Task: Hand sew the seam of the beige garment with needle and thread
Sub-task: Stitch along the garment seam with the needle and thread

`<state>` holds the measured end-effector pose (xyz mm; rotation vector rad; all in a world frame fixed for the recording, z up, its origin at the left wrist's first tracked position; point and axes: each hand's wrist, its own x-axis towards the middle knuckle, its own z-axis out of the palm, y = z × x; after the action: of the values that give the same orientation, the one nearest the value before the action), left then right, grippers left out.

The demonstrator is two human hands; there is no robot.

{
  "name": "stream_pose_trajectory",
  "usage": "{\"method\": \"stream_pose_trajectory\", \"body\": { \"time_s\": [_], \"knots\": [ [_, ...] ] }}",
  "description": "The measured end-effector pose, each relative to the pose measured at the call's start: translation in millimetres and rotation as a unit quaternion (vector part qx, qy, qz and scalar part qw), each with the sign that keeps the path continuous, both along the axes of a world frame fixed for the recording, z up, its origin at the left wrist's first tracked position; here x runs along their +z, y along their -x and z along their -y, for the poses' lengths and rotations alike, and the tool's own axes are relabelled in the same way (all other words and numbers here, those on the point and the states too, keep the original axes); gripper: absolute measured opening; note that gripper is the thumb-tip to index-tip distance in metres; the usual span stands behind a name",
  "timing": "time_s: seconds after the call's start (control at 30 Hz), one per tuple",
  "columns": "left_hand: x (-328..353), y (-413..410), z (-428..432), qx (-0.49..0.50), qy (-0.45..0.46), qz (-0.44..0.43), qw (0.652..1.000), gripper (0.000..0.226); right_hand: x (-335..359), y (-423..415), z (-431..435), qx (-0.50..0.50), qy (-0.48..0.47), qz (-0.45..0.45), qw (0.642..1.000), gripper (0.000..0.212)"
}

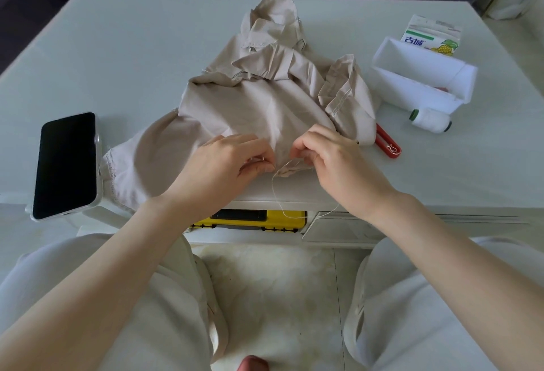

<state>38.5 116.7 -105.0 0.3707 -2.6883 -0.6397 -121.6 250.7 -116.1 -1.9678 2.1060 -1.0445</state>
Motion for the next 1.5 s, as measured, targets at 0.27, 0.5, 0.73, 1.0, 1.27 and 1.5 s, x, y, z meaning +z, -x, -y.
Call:
{"method": "stream_pose_trajectory", "body": {
  "time_s": [0.27, 0.5, 0.73, 1.0, 1.27, 1.5],
  "knots": [
    [0.1, 1.7, -0.4, -0.005, 0.033, -0.005, 0.999, 0.015, -0.1, 1.6, 0.5, -0.015, 0.009, -0.008, 1.0, 0.027],
    [1.9, 2.6, -1.3, -0.01, 0.038, -0.002, 0.999, 0.013, 0.9, -1.0, 0.5, -0.01, 0.005, -0.005, 1.0, 0.028],
    [-2.3, 1.4, -1.2, -0.019, 0.076, 0.005, 0.997, 0.016, 1.3, -4.0, 1.5, 0.007, 0.006, -0.025, 1.0, 0.03],
    [-2.4, 3.4, -3.0, -0.023, 0.092, 0.006, 0.996, 0.023, -0.5, -9.4, 2.8, 0.032, -0.04, 0.001, 0.999, 0.035],
    [-0.1, 6.2, -1.6, -0.036, 0.028, -0.001, 0.999, 0.011, 12.1, -12.6, 2.0, -0.047, -0.039, 0.302, 0.951, 0.025],
    [-1.2, 3.6, -1.7, -0.06, 0.023, 0.009, 0.998, 0.019, 20.3, -11.2, 2.2, -0.058, -0.049, 0.459, 0.885, 0.013]
  ]
}}
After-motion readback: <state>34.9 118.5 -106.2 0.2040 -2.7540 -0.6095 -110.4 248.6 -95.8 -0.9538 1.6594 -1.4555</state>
